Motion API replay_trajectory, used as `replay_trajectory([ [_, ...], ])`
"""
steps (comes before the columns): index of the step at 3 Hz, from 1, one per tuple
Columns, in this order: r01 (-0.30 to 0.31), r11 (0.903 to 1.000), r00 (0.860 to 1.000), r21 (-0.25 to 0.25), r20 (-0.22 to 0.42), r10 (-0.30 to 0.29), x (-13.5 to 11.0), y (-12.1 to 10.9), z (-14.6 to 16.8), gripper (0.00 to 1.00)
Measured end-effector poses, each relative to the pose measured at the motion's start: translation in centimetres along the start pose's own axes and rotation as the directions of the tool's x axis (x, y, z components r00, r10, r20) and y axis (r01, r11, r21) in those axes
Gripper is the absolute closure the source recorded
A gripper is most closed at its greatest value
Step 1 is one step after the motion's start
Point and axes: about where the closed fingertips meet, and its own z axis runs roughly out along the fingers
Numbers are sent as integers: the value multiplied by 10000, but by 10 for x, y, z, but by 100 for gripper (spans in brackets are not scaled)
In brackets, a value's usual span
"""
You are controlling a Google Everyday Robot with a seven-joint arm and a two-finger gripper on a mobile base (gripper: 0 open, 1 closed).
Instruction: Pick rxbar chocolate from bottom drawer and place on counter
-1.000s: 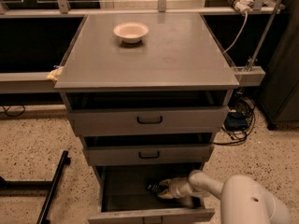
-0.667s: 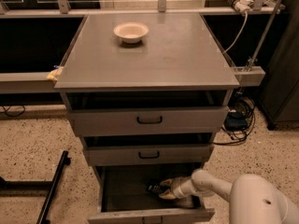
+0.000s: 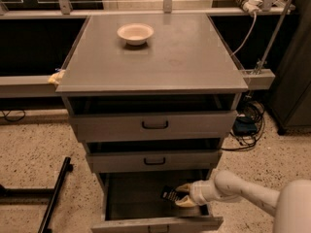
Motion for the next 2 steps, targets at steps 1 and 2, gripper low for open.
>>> replay_trajectory([
  [1, 164, 9996, 9993, 217, -350, -157, -35, 0, -63, 100],
  [2, 625, 9972, 9956, 415, -721, -594, -85, -15, -122, 100],
])
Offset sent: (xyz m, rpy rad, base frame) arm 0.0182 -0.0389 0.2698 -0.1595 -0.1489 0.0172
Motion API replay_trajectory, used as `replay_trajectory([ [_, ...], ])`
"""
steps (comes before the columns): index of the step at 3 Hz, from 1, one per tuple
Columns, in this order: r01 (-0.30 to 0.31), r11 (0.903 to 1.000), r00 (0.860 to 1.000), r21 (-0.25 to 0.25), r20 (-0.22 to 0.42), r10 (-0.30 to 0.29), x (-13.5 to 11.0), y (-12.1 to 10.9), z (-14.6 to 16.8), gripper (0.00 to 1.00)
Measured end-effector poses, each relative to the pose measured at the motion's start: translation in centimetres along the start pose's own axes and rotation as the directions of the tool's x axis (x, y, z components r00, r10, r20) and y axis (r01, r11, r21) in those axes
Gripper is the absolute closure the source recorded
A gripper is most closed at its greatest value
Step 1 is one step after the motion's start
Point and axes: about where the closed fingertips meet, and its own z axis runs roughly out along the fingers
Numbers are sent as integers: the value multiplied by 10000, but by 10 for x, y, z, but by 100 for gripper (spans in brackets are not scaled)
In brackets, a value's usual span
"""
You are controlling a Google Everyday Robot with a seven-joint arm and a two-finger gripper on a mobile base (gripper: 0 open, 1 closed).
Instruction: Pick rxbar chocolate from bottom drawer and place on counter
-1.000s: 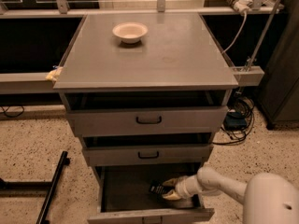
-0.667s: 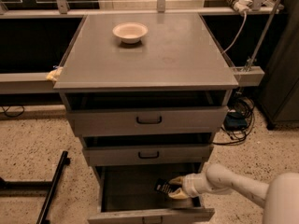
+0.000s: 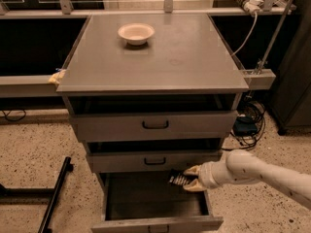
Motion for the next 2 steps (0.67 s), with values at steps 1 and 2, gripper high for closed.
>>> replay_trajectory([
  [1, 383, 9985, 9991, 380, -181, -376, -16, -20, -25, 100],
  [2, 390, 9986, 9991, 367, -171, -384, -17, -20, -26, 100],
])
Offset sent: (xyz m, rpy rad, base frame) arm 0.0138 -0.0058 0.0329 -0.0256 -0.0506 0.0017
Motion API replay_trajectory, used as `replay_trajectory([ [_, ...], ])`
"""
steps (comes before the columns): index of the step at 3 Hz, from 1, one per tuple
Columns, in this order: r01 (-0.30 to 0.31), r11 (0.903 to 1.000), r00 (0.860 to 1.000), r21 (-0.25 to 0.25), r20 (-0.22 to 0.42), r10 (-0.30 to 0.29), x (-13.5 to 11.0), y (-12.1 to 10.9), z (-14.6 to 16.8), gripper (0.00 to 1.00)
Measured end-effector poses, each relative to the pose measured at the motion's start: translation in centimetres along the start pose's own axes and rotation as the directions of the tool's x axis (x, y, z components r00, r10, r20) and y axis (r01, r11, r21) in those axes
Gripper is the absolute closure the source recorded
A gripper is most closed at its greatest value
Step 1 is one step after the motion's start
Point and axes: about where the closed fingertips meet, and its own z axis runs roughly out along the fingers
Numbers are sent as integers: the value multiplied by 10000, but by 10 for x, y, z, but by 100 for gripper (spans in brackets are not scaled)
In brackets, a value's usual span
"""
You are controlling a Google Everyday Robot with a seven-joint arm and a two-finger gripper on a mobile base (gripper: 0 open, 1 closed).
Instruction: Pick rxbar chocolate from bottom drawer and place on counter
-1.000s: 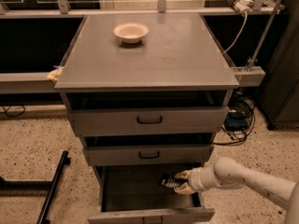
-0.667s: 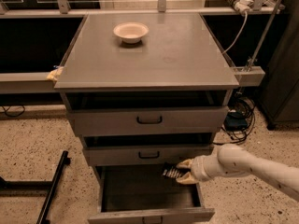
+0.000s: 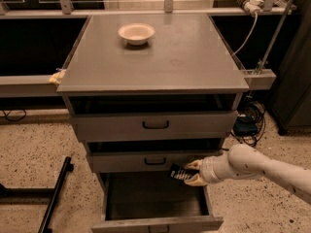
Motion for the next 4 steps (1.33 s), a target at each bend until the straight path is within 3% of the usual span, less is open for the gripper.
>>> replay_trajectory([
  [1, 205, 9998, 9995, 11, 231, -205, -31, -8, -40, 100],
  [2, 452, 9990, 9982, 45, 400, -453, -84, -18, -112, 100],
  [3, 697, 9975, 9972, 117, 251, -700, -128, -29, -176, 100],
  [4, 1264, 9906, 9914, 516, -417, -1243, -196, -48, -263, 100],
])
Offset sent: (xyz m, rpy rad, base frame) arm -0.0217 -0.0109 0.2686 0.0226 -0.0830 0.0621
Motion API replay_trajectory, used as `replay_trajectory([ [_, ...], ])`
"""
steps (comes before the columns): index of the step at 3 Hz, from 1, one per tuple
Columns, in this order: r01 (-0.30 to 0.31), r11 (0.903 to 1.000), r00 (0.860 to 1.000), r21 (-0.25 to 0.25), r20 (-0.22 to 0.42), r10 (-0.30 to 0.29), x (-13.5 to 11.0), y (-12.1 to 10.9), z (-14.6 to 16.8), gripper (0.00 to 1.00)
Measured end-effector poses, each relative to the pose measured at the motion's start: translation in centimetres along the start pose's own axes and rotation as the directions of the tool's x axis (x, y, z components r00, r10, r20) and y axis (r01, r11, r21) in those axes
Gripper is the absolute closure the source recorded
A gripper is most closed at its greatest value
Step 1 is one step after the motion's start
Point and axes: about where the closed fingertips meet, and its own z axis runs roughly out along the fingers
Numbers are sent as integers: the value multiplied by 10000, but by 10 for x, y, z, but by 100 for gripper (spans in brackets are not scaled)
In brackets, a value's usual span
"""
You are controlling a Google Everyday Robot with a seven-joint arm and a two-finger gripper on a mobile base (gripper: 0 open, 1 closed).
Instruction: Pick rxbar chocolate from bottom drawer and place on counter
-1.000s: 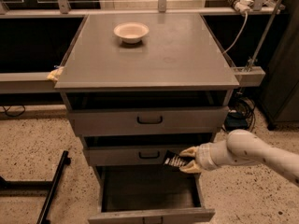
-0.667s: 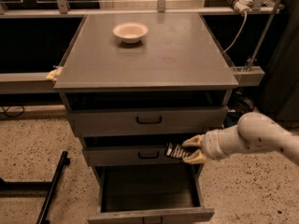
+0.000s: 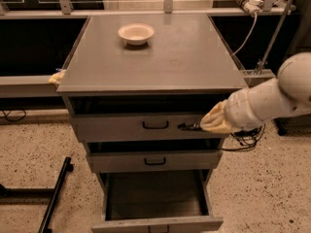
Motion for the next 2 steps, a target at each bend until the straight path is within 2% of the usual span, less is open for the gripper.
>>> replay_trajectory([
  [1, 1044, 9911, 9912, 823, -900, -969, -69, -37, -83, 100],
  [2, 2378, 9522, 9653, 1916, -1557, -2098, -133, -70, -154, 100],
])
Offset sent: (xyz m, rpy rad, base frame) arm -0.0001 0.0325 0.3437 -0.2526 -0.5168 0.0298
